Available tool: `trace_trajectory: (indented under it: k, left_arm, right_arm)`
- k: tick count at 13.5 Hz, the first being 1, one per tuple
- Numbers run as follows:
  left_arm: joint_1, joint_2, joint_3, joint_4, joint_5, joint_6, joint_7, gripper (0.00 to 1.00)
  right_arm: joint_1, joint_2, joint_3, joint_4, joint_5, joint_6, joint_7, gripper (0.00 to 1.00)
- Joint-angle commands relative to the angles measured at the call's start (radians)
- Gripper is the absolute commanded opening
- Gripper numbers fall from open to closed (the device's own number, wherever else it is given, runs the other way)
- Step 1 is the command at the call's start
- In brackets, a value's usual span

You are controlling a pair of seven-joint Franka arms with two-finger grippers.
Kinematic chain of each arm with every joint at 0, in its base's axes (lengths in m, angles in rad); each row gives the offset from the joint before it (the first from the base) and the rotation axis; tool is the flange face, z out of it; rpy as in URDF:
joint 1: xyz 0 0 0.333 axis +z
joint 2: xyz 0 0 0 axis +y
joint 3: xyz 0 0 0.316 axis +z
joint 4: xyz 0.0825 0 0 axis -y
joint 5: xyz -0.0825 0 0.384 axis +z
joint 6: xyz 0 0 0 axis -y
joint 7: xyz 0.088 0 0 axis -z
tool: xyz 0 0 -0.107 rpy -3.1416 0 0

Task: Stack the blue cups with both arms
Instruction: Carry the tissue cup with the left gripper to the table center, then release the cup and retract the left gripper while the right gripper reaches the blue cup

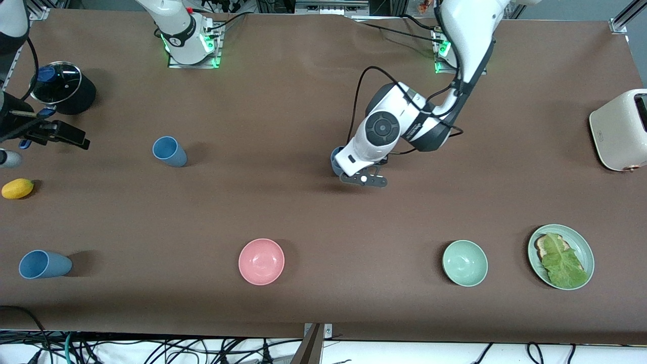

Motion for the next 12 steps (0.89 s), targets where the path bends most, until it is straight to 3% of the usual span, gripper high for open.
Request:
trace_trajectory:
  k: [1,3,6,8,12]
  left_arm:
    - [0.102,-0.177,0.002,-0.024,-0.007,-0.137,0.002,1.0]
    - [0.19,-0.234,0.002,0.007,-0.007,-0.226,0.003,1.0]
    - [0.286,-0.241,0.002,0.136,-0.007,-0.408,0.005,1.0]
    - [0.294,-0.242,0.002,0.157,-0.005,-0.478,0.024,1.0]
    - [0.35,-0.309,0.013,0.17,-0.011,-0.585,0.135,1.0]
  right_arm:
    - [0.023,0.052,0.004,-0.003,-0.031,-0.059,-0.024,1.0]
    - [0.023,0.062,0.004,-0.079,-0.031,-0.021,-0.023,1.0]
    - [0.025,-0.022,0.004,-0.272,-0.037,0.117,-0.042,1.0]
    - [0.025,-0.075,0.004,-0.424,-0.042,0.261,-0.049,1.0]
    - [0.023,-0.091,0.003,-0.627,-0.049,0.507,-0.073,1.0]
